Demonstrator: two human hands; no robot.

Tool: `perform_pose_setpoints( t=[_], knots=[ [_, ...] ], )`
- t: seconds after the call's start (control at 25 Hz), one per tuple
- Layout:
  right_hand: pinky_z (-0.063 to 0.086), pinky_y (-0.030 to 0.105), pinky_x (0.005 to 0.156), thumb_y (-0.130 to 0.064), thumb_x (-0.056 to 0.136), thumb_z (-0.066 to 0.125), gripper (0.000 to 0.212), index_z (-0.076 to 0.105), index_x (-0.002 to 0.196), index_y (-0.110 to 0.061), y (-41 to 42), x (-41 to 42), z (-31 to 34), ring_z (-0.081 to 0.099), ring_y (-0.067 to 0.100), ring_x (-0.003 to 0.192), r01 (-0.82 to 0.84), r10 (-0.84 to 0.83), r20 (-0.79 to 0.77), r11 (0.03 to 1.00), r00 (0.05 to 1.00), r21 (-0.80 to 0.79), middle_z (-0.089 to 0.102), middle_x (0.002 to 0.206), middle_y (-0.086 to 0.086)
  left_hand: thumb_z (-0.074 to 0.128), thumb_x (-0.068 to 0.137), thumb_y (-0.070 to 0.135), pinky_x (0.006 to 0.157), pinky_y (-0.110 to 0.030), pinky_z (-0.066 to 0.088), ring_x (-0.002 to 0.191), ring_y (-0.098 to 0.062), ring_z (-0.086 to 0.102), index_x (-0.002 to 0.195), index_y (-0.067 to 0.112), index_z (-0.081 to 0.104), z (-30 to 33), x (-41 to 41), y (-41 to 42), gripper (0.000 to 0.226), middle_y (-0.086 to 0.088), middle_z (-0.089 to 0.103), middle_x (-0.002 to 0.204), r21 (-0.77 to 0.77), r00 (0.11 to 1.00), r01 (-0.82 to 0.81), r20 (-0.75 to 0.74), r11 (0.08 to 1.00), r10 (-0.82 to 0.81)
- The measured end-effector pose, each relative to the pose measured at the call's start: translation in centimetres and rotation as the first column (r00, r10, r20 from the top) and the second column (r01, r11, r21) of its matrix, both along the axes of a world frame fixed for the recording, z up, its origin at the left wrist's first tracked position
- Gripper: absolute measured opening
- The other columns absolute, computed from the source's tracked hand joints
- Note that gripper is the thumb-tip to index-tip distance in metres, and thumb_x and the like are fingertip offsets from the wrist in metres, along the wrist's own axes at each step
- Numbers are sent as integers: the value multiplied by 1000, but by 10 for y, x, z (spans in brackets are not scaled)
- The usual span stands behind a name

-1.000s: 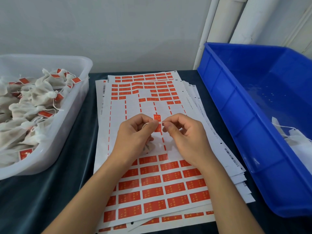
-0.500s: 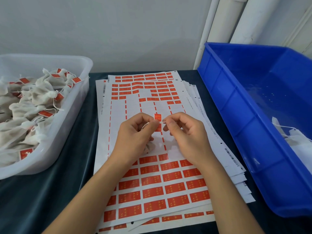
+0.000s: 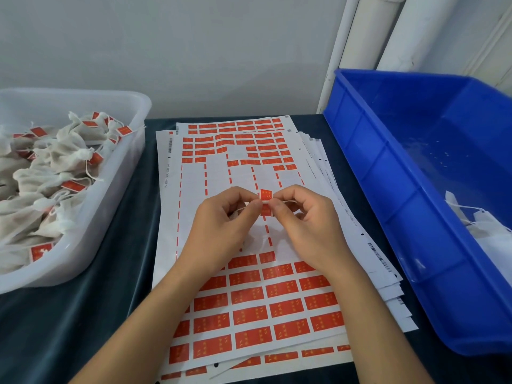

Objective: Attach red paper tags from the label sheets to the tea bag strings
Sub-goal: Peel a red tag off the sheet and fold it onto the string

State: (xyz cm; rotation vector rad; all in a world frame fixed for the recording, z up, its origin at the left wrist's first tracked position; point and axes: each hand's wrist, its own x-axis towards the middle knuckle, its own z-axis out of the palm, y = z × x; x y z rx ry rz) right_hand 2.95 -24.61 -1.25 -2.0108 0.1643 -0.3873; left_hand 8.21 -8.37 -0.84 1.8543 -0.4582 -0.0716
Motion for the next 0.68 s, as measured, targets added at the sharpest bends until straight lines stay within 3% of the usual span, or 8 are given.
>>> perform_pose_setpoints(
  t=[0.12,0.24,0.4,0.56,0.68],
  knots=[
    [49,8,73,-41,99,65,7,69,100,-35,-1,1,-2,63,-7,99,25,-25,-23,1000,999,-8,71,97,-24,66,99,31,62,-34,61,66,-19,65,101,38,68,-2,0,1,8,3,64,70,16,999,-28,31,999,27],
    [46,12,77,-42,98,65,10,70,100,-35,-3,1,-4,63,-9,97,31,-32,-52,999,998,-7,72,97,-24,70,97,26,57,-25,57,57,-14,57,101,39,62,-1,0,5,17,0,58,64,-27,995,-24,97,999,26],
    [45,13,77,-39,99,66,10,73,99,-33,-4,0,-3,63,-7,96,26,-26,-51,1000,998,2,73,93,-22,73,96,25,57,-20,49,68,-17,59,94,43,65,1,-1,8,20,11,65,75,41,969,40,244,998,-49],
    [43,13,75,-39,99,65,11,75,101,-35,-5,0,-2,63,-8,96,26,-27,-47,999,999,-28,73,88,-25,75,94,30,60,-9,45,73,-5,57,102,50,65,-1,0,5,24,39,62,88,127,943,-13,331,992,-30],
    [44,8,74,-43,97,65,12,74,104,-40,-4,-1,-3,62,-10,97,49,-52,-27,994,998,-101,71,92,-29,76,93,32,61,-10,46,72,-5,56,106,51,64,-6,3,6,25,37,61,85,133,932,-47,361,990,-4]
  ],
)
